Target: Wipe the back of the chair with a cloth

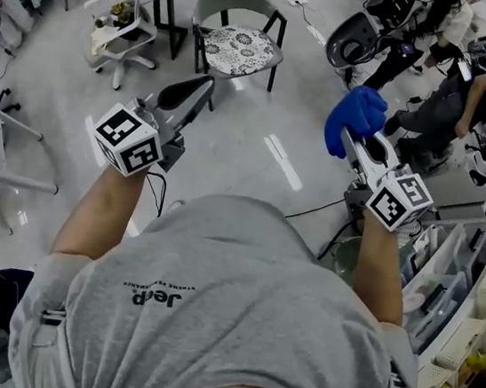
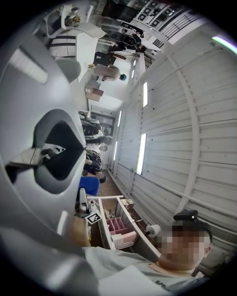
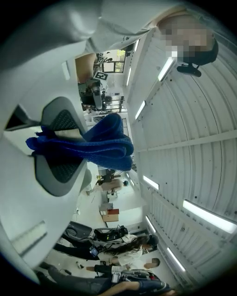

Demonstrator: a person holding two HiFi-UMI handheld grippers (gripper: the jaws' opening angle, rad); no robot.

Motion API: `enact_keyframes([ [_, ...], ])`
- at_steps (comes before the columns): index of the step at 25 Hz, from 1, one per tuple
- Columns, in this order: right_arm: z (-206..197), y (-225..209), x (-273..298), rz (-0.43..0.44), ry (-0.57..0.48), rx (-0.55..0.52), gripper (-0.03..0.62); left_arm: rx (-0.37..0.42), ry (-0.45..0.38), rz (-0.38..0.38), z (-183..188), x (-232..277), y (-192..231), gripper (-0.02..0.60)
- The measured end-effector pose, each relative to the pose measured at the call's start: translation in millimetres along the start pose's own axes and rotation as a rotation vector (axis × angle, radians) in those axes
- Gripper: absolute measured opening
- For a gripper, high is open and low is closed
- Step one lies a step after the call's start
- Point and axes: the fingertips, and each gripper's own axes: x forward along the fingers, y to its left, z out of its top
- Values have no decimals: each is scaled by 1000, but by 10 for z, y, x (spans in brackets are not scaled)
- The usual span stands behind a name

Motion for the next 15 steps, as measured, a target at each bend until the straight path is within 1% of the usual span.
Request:
enact_keyframes([
  [2,-16,-63,-80,7,6,-6,104,-5,6,15,-33,54,-94,14],
  [8,-53,-194,-226,33,3,-7,104,-3,24,21,-114,207,-274,14],
  [12,-65,-295,-265,24,0,4,104,0,36,1,-127,350,-328,14],
  [15,-88,-362,-211,10,9,11,104,-3,37,-13,-150,418,-280,14],
])
